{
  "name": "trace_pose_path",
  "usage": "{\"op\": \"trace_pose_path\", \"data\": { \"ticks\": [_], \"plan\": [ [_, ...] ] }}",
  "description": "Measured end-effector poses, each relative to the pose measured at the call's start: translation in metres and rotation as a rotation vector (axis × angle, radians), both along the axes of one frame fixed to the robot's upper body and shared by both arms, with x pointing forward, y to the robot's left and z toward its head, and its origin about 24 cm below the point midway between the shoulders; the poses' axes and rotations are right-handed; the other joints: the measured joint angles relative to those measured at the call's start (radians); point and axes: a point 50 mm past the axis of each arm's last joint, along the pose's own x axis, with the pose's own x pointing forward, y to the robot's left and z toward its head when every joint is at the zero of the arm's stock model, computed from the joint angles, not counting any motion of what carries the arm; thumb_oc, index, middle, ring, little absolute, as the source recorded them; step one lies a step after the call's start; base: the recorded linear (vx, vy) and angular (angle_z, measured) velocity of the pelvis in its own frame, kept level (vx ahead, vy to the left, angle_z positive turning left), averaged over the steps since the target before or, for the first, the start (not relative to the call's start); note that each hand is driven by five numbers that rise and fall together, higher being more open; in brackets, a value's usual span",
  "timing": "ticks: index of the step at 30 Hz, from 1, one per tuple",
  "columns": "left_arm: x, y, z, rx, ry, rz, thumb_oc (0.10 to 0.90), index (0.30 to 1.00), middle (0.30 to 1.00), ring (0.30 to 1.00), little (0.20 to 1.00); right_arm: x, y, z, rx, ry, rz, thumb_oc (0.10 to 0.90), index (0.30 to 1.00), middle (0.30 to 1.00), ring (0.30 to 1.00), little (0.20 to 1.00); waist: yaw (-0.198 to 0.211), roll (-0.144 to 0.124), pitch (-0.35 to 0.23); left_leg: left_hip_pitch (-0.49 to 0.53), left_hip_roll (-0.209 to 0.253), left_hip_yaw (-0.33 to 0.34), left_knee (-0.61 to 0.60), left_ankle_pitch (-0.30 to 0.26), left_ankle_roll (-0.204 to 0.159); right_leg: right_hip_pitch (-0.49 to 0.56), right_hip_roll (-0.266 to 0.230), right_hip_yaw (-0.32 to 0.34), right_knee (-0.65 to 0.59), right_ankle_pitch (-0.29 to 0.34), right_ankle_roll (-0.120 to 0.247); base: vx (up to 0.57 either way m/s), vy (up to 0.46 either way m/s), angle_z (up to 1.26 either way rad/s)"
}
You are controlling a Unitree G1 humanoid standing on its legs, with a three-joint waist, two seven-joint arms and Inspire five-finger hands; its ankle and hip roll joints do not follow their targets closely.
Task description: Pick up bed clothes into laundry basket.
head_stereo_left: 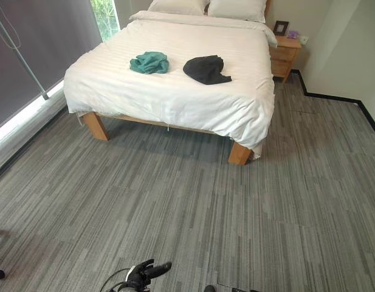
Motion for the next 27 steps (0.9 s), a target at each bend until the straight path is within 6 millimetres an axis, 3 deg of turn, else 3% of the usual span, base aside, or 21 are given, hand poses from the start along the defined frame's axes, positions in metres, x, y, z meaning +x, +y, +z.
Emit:
{"op": "trace_pose_path", "data": {
  "ticks": [1,4,8,12,18,20,21,22,24,26,27],
  "plan": [
    [-0.001,0.0,-0.001,-0.005,0.006,0.004,0.8,0.9,0.9,0.9,0.9,0.0,-0.002,0.0,-0.005,0.0,-0.004,0.8,0.9,0.9,0.9,0.9,0.002,0.003,0.0,0.003,0.01,0.0,-0.008,0.022,-0.009,0.009,0.0,0.0,-0.008,0.002,0.006,0.01,0.012,0.05],
    [-0.003,0.006,0.0,0.013,0.007,0.01,0.8,0.9,0.9,0.9,0.9,-0.001,-0.001,0.0,0.018,-0.005,-0.048,0.8,0.9,0.9,0.9,0.9,0.007,0.0,-0.006,0.036,-0.014,0.003,-0.052,0.039,0.014,0.021,-0.015,0.003,-0.03,0.007,0.039,0.0,0.006,0.01],
    [-0.005,0.011,0.0,0.025,0.009,0.014,0.8,0.9,0.9,0.9,0.9,-0.006,0.0,-0.001,0.04,-0.004,-0.111,0.8,0.9,0.9,0.9,0.9,0.007,0.0,-0.006,0.038,-0.03,0.005,-0.071,0.044,0.02,0.021,-0.026,0.002,-0.044,0.021,0.05,0.0,0.0,0.0],
    [-0.004,0.003,0.0,0.002,0.004,0.006,0.8,0.9,0.9,0.9,0.9,-0.005,0.004,-0.002,0.057,-0.007,-0.103,0.8,0.9,0.9,0.9,0.9,0.006,0.004,-0.011,0.077,-0.025,0.003,-0.091,0.044,0.019,0.053,-0.019,0.002,-0.046,0.015,0.057,0.06,0.018,0.0],
    [-0.017,0.011,-0.003,-0.002,0.036,0.085,0.8,0.9,0.9,0.9,0.9,-0.041,-0.02,-0.001,0.104,-0.018,-0.623,0.8,0.9,0.9,0.9,0.9,0.002,0.011,-0.048,0.071,-0.027,0.015,-0.099,0.043,0.02,0.045,-0.02,0.015,-0.046,0.013,0.06,0.02,0.019,-0.05],
    [-0.019,0.019,-0.002,0.007,0.047,0.119,0.8,0.9,0.9,0.9,0.9,-0.044,-0.038,0.004,0.071,-0.037,-0.681,0.8,0.9,0.9,0.9,0.9,-0.003,0.012,-0.05,0.073,-0.026,0.018,-0.099,0.043,0.02,0.046,-0.02,0.016,-0.046,0.014,0.06,0.01,0.03,-0.03],
    [-0.017,0.023,-0.001,0.014,0.043,0.117,0.8,0.9,0.9,0.9,0.9,-0.037,-0.044,0.007,0.067,-0.064,-0.69,0.8,0.9,0.9,0.9,0.9,-0.015,0.012,-0.05,0.074,-0.027,0.019,-0.098,0.043,0.02,0.042,-0.02,0.018,-0.046,0.015,0.059,-0.02,0.019,-0.11],
    [-0.006,0.029,0.003,0.027,0.013,0.103,0.8,0.9,0.9,0.9,0.9,-0.018,-0.052,0.013,0.063,-0.148,-0.699,0.8,0.9,0.9,0.9,0.9,-0.024,0.014,-0.05,0.071,-0.027,0.025,-0.097,0.045,0.022,0.032,-0.019,0.026,-0.046,0.021,0.058,-0.11,0.041,-0.14],
    [0.047,0.035,0.028,0.035,-0.155,0.055,0.8,0.9,0.9,0.9,0.9,0.035,-0.056,0.031,0.089,-0.367,-0.662,0.8,0.9,0.9,0.9,0.9,-0.029,0.018,-0.04,0.061,-0.029,0.028,-0.094,0.054,0.03,0.02,-0.021,0.029,-0.046,0.031,0.052,-0.11,0.037,-0.08],
    [0.113,0.025,0.08,-0.013,-0.514,-0.038,0.8,0.9,0.9,0.9,0.9,0.094,-0.05,0.068,0.164,-0.661,-0.534,0.8,0.9,0.9,0.9,0.9,-0.026,0.03,-0.009,0.059,-0.03,0.025,-0.11,0.076,0.03,0.016,-0.02,0.026,-0.047,0.045,0.059,-0.05,0.015,0.05],
    [0.131,0.019,0.099,-0.043,-0.61,-0.021,0.8,0.9,0.9,0.9,0.9,0.11,-0.044,0.082,0.201,-0.738,-0.504,0.8,0.9,0.9,0.9,0.9,-0.021,0.034,-0.008,0.065,-0.03,0.025,-0.11,0.077,0.03,0.022,-0.02,0.026,-0.047,0.046,0.059,-0.01,0.007,0.03]
  ]
}}
